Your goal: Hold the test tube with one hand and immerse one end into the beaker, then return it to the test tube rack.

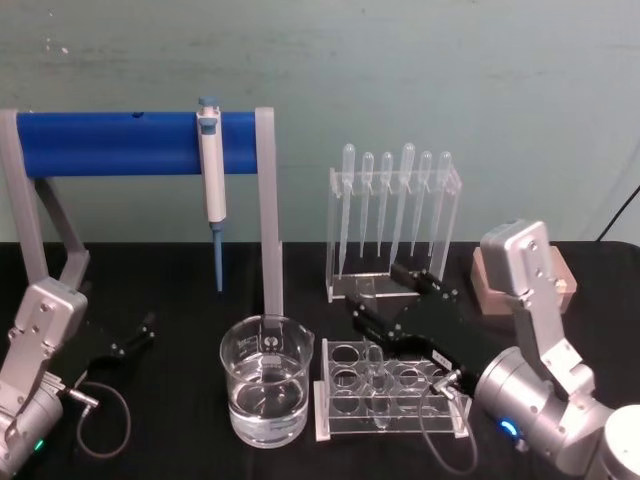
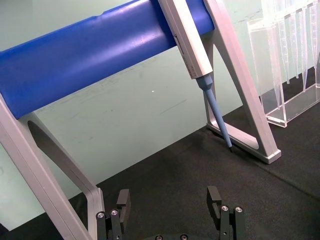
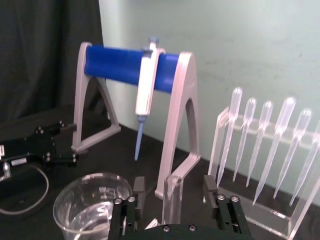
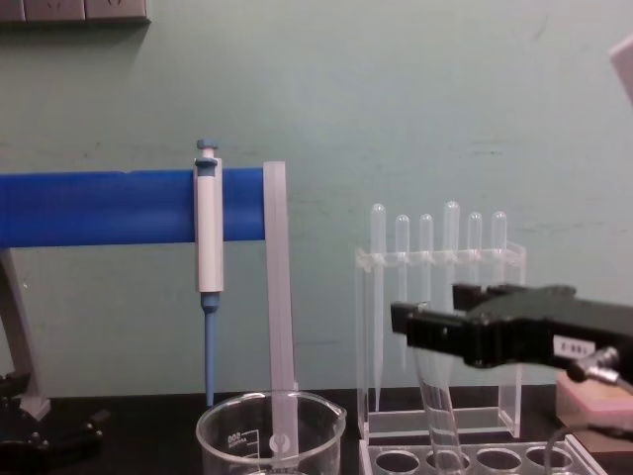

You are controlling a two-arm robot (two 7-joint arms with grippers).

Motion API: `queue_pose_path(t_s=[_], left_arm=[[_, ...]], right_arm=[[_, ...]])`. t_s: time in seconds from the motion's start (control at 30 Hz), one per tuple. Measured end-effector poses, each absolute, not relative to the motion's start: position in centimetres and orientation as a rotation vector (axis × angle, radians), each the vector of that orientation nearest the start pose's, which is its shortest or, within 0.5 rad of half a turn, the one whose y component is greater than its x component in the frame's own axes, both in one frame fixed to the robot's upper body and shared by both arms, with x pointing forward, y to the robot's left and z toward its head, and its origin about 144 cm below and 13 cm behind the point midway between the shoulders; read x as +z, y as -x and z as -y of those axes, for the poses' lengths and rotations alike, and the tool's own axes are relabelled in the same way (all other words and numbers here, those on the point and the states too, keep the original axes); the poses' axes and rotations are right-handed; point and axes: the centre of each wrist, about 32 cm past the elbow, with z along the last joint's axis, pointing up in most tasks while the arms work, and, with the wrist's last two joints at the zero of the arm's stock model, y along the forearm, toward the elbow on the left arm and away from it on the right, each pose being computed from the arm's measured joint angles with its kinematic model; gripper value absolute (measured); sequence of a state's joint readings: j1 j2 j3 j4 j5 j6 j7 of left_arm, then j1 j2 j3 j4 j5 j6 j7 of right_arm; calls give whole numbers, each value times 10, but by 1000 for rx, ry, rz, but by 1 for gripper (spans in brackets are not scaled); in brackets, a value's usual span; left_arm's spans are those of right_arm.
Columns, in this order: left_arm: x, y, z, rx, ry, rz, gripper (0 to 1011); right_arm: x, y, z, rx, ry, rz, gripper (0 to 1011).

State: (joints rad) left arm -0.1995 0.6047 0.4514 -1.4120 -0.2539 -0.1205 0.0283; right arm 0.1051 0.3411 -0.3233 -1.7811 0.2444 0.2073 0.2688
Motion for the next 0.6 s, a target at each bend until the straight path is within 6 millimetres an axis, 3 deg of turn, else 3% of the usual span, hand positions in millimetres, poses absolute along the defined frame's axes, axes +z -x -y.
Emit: queue_pose_path(t_s=[0.23,0.37,0.6], left_arm=[[1140,-489,-310,1248,-304,285,1000],[1140,-489,-310,1248,-304,285,1000],[1140,-489,-310,1248,-304,285,1000]], right_arm=[[1237,-453,216,-984,4,153,925],[1246,-447,228,-1085,-43,202,1004],[1244,-441,250,-1264,21,219,1004]])
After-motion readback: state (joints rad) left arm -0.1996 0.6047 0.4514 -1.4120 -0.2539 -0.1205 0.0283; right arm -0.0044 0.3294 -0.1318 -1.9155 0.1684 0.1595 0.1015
